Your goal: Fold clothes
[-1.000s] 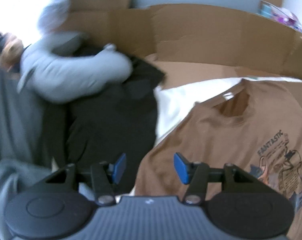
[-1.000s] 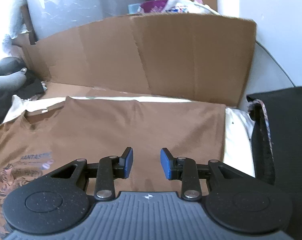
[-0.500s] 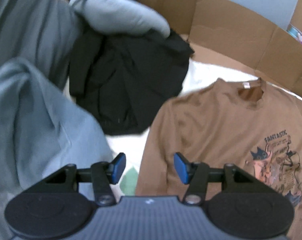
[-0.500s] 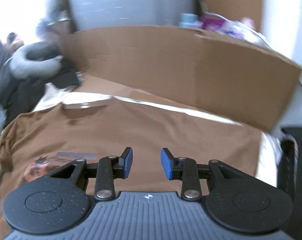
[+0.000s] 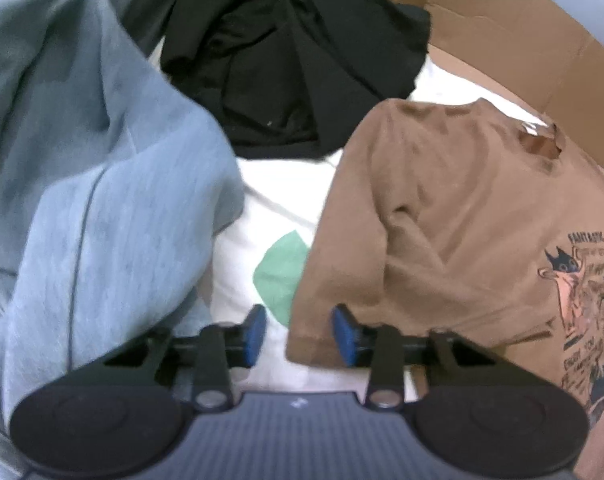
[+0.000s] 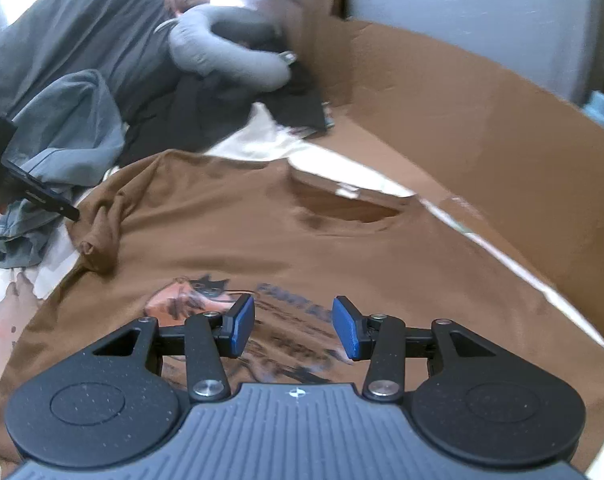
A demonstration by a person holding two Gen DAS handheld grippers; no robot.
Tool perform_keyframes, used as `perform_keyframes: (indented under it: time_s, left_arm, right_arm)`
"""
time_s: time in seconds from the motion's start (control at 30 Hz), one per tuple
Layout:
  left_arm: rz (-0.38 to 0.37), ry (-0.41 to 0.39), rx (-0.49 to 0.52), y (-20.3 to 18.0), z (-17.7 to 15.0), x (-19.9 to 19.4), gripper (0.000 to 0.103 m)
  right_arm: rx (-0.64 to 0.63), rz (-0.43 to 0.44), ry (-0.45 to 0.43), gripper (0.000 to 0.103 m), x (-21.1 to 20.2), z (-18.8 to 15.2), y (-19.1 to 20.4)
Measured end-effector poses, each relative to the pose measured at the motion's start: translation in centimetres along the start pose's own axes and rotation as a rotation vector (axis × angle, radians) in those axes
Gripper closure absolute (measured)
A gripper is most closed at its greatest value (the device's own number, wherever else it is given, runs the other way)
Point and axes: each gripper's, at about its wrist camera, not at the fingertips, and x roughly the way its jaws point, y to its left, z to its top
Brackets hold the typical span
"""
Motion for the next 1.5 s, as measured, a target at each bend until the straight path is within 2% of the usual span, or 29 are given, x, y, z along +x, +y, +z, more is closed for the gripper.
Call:
perform_keyframes:
  time_s: [0.23, 0.4, 0.53, 0.83, 0.9, 1.03, 1.13, 1.3, 1.43, 1.47, 1.5]
  left_arm:
    - [-0.045, 0.005, -0.056, 0.8, -1.0, 0.8, 0.064]
    - [-0.095, -0.044, -0.152, 2.0, -1.5, 0.7, 0.065]
    - [-0.083, -0.042, -0.169, 2.7, -1.8, 0.8, 0.080]
    - [-0.099, -0.011, -0.198, 3.1, -1.7, 0.9, 0.087]
    - [-0.118, -0.011, -0.209, 3.2, -1.8, 0.8, 0.099]
    - [-0.122, -0.026, -0.180, 2.9, -1.5, -0.2, 0.100]
    - [-0.128, -0.066, -0.150, 2.6, -0.5, -2.0, 0.100]
    - [-0.116, -0.140, -0.074, 2.5, 2.6, -5.4, 0.100]
    - [-0.083, -0.179, 0.000, 3.0, 6.0, -7.7, 0.100]
    - [-0.073, -0.188, 0.018, 3.2, 6.8, -8.1, 0.100]
    - [-0.065, -0.192, 0.025, 3.3, 7.4, -8.3, 0.100]
  right_arm:
    - [-0.005, 0.040, -0.007, 0.053, 2.8, 1.0, 2.7]
    - [0.021, 0.058, -0.011, 0.053, 4.2, 1.0, 4.9]
    - [0.019, 0.063, -0.006, 0.053, 5.4, 1.0, 7.3]
    - [0.007, 0.193, 0.000, 0.053, 8.4, 1.4, 12.3]
    - [0.009, 0.219, 0.007, 0.053, 8.7, 1.2, 12.9]
    - [-0.005, 0.274, 0.012, 0.052, 9.1, 0.8, 14.3]
    - [-0.020, 0.289, 0.018, 0.052, 9.5, 0.8, 15.6]
    - [-0.044, 0.290, 0.024, 0.052, 10.8, 1.7, 17.6]
    - [-0.030, 0.341, 0.005, 0.053, 11.5, 2.8, 19.1]
    - [-0.030, 0.359, -0.003, 0.060, 11.6, 3.0, 19.5]
    - [-0.031, 0.376, -0.010, 0.077, 11.6, 3.3, 19.9]
